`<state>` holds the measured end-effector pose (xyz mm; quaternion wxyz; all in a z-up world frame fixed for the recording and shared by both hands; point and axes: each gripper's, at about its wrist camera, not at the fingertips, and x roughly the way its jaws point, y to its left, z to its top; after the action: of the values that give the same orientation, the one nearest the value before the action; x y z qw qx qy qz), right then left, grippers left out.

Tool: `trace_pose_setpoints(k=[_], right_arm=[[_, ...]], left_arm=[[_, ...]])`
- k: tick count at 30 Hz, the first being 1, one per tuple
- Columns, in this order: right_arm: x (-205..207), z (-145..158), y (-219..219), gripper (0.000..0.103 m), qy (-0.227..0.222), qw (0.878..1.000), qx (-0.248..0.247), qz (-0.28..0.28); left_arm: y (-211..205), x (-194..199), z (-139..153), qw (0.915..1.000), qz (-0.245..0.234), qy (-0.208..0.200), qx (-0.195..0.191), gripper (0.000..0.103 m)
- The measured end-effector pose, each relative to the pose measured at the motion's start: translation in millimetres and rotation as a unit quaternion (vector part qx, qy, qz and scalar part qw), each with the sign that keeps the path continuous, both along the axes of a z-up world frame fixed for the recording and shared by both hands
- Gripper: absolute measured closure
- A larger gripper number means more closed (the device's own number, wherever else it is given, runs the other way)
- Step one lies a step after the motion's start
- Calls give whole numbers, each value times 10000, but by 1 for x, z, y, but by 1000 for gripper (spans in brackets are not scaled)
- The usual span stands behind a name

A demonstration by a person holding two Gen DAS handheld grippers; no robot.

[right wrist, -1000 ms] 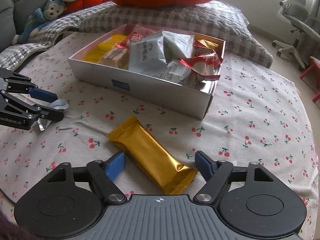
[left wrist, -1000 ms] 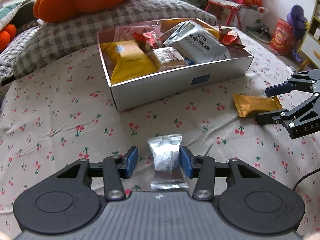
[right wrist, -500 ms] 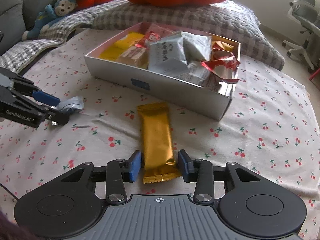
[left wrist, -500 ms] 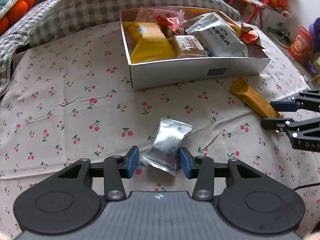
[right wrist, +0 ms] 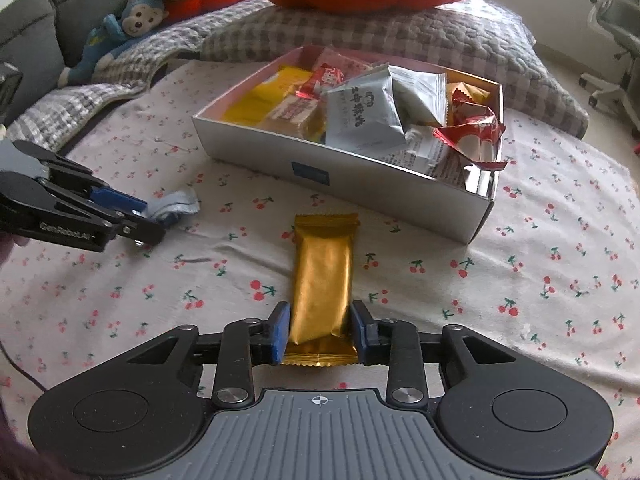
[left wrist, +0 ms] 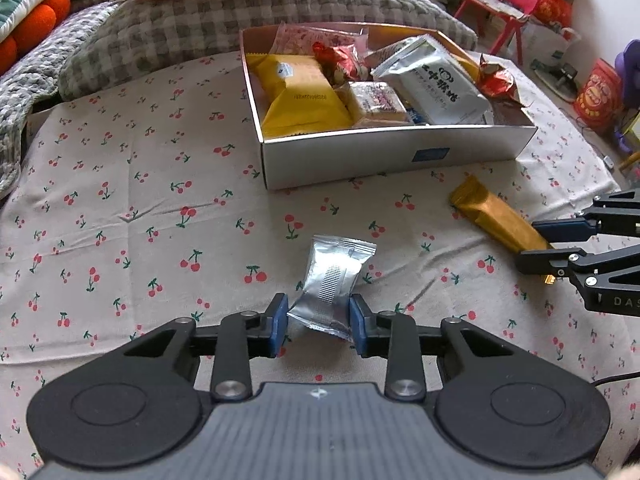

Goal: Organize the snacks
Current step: 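Grasp the gold bar with the right tool while the left tool holds the silver packet, then carry both packets into the box and open both tools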

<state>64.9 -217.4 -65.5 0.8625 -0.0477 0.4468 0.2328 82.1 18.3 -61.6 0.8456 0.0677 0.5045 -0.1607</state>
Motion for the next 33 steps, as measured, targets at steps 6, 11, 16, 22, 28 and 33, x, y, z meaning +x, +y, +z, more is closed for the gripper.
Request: trace_pose_setpoints(k=[6,11,16,22,28,33], right_arm=[[0,7,-3,75,21,9998,166,-57],[0,8,-3,77,25,9998,181,-79],[-1,0,3,62,-110,9999,-14,-59],[1,-8,13,46,-279,9994,-185,-19],[6,-9,20,65,-382,9991,-153,-82],[10,-6,23,75,-305,9994,-115,-122]], left_arm=[[2,0,5,9999,50,-73,-109,74],[1,0,6,9999,80,-91,-117,74],[-1,0,5,9999,52,-72,-105,74],[-2,-1,4,9999,41,-87,-110,73],[-2,-1,5,9998,93,-142,-97,74],[-2,-3,6,9998,77,-197,-57,74]])
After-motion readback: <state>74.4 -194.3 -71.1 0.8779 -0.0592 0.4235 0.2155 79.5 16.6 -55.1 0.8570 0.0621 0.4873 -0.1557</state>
